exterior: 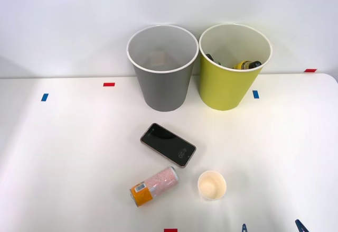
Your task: Put cans in the gray bin, plastic bottles in the light green bin
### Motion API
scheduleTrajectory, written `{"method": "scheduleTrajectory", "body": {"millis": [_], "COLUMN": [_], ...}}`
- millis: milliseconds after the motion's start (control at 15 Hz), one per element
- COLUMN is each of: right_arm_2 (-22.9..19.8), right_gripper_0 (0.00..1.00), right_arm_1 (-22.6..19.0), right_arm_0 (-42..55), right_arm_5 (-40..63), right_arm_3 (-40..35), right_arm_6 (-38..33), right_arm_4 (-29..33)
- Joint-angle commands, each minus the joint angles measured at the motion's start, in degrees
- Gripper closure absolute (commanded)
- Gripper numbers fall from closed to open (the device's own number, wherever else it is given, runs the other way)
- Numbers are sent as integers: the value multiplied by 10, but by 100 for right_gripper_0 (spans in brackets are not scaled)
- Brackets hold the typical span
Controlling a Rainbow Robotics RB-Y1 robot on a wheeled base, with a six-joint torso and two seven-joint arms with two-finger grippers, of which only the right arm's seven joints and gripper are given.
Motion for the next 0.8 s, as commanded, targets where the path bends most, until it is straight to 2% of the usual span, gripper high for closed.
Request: {"method": "scheduleTrajectory", "body": {"millis": [67,800], "right_arm_2": [0,0], "right_gripper_0": [0,0], "right_arm_1": [0,0], "right_arm_0": [0,0], "right_arm_5": [0,0], "right_arm_3": [0,0], "right_arm_6": [0,0], "right_arm_4": [0,0]}}
